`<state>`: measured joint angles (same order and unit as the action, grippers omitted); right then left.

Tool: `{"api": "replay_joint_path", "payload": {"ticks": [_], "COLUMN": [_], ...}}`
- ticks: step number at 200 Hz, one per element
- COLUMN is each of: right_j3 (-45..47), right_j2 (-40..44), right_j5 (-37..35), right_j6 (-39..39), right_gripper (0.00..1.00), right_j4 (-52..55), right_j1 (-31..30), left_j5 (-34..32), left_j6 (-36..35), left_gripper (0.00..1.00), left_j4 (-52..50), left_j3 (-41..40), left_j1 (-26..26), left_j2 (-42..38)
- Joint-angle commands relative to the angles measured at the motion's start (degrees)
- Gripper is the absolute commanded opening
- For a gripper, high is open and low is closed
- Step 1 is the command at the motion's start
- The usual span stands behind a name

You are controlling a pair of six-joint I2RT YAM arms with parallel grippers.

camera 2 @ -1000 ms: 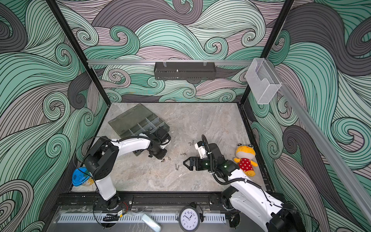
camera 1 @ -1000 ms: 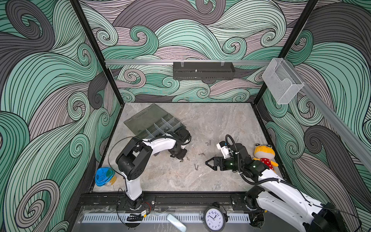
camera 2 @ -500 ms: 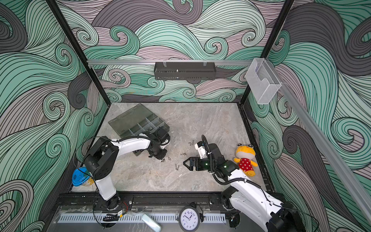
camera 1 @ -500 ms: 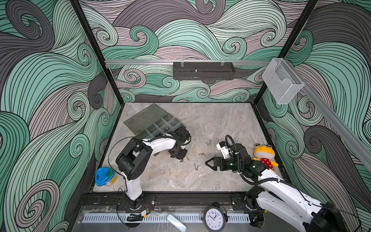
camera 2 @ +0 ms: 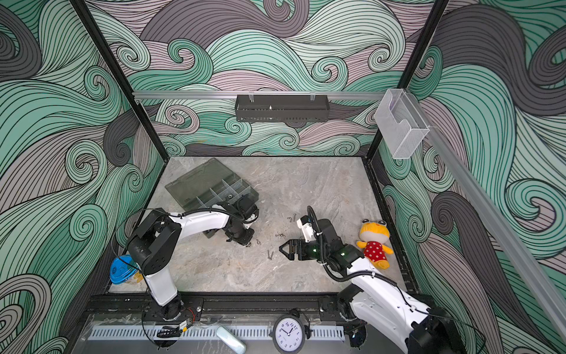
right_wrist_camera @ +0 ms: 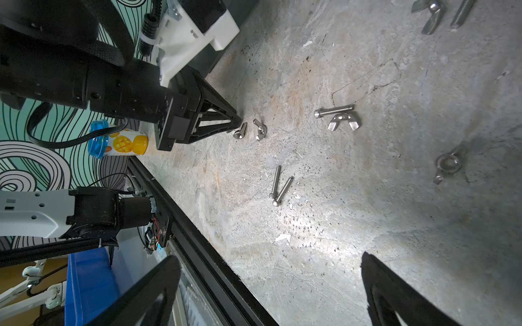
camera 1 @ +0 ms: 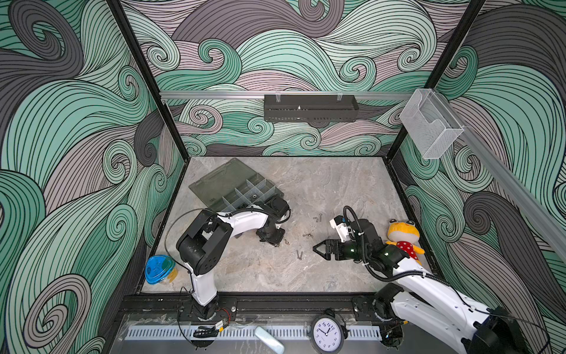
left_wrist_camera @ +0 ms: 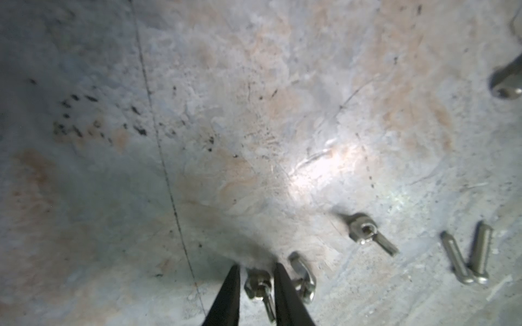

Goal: Sort the screws and nuts into containers
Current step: Pick up the nut at the center of the table.

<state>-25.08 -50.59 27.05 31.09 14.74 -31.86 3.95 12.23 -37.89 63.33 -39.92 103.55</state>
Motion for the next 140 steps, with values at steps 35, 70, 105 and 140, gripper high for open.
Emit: {"api": "replay_joint_path", "payload": {"ticks": [35, 70, 105, 140], "right_j3": [0.3, 0.0, -1.1, -3.2], "right_j2": [-0.2, -0.4, -1.7, -4.7], "right_j5": [0.6, 0.6, 1.2, 1.8], "right_j6": [0.3, 0.2, -0.1, -0.9], "right_gripper": [1.00, 1.00, 1.00, 1.00], "right_j4": [-1.0, -1.1, -1.4, -2.3], "right_j1": [0.2, 0.2, 0.2, 0.2], "left_j5": [1.0, 0.7, 0.0, -0.9], "left_j6": [0.2, -1.7, -4.3, -6.4], "left_gripper": [0.19, 0.15, 0.09, 0.08], "left_j4": [-1.9, -2.1, -2.9, -3.1], "left_j3": [1.2, 2.9, 5.8, 8.3], "left_j1": [-0.5, -0.5, -0.3, 0.4], "left_j2": [0.6, 0.4, -0.5, -0.6]}}
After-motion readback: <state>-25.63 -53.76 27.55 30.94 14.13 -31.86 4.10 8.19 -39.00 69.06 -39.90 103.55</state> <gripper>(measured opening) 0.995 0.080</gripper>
